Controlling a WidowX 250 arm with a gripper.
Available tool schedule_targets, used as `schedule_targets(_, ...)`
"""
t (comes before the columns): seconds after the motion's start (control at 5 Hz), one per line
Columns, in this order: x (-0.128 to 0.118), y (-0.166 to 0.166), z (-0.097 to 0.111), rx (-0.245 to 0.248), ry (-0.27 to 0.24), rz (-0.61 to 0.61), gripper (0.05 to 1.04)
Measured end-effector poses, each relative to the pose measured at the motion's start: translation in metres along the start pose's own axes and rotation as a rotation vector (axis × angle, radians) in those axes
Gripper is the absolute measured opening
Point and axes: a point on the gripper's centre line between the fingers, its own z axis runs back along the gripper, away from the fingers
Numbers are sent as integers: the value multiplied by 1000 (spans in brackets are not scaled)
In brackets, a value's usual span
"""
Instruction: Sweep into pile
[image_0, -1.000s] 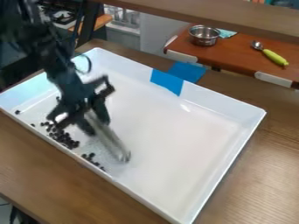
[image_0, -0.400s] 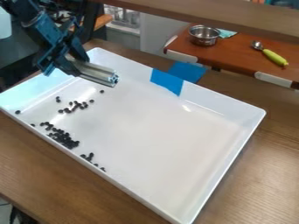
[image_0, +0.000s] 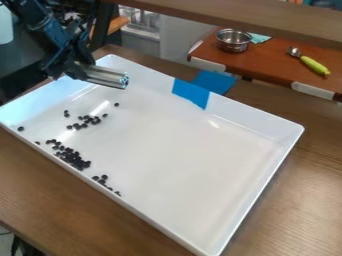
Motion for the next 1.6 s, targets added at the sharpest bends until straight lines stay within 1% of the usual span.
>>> schedule_targets(0.2, 10, -11, -17, 19, -26, 18, 370)
schedule_targets(0.4, 11, -10, -35, 48, -31, 17, 370)
schedule_targets(0.6, 8, -14, -47, 63, -33, 3, 370)
schedule_targets(0.8, -1, -22, -51, 69, -45, -20, 370)
schedule_targets(1.0, -1, -21, -56, 68, -69, -17, 369)
schedule_targets(1.2, -1, -5, -57, 71, -97, -8, 370)
schedule_targets(1.4, -6, 15, -49, 68, -123, 0, 370)
schedule_targets(1.6, -9, 37, -39, 63, -129, 7, 370)
